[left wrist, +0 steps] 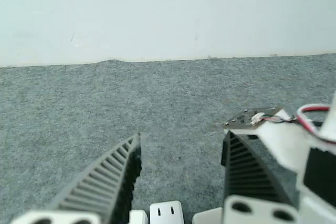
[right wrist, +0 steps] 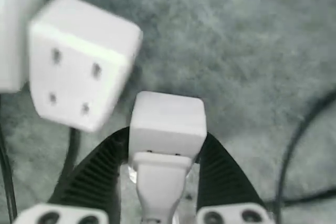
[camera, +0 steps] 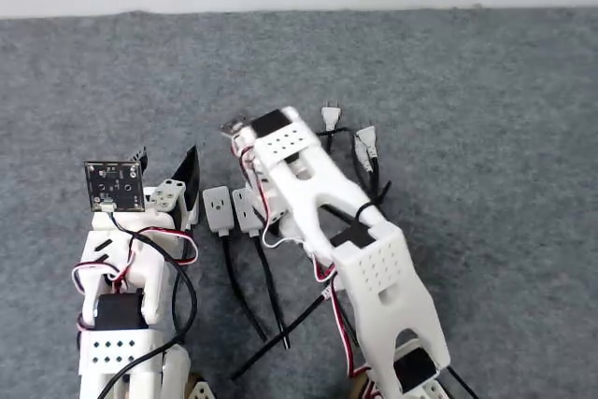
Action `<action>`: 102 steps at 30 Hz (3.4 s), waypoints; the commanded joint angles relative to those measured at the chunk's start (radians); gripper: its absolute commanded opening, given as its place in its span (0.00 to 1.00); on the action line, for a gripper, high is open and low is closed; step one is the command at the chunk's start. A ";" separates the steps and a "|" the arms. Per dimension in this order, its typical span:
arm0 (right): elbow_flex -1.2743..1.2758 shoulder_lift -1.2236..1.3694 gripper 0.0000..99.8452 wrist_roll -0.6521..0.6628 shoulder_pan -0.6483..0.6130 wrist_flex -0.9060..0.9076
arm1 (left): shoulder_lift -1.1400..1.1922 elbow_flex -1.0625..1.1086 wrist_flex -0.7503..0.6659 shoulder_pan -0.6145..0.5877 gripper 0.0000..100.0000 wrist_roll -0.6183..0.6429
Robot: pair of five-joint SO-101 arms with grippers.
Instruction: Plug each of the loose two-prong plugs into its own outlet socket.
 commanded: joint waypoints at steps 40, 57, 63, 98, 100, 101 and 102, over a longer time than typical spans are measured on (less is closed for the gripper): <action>0.212 -0.219 0.01 0.365 1.066 -1.474 | -0.012 -0.001 -0.061 -0.003 0.25 0.006; -0.778 0.723 0.01 0.523 1.044 -1.475 | -0.011 0.008 -0.063 0.003 0.25 0.005; -1.073 0.958 0.11 0.571 1.024 -1.360 | -0.011 0.008 -0.063 0.003 0.25 0.005; -1.088 -0.008 0.36 0.390 0.874 0.154 | -0.011 0.012 -0.063 0.006 0.25 0.006; -1.025 -0.044 0.36 0.390 0.868 0.154 | -0.011 0.015 -0.063 0.012 0.25 0.006; -0.980 -0.059 0.36 0.390 0.854 0.154 | -0.011 0.015 -0.063 0.023 0.25 0.002; -0.925 -0.073 0.36 0.391 0.834 0.154 | -0.011 0.016 -0.063 0.031 0.25 0.002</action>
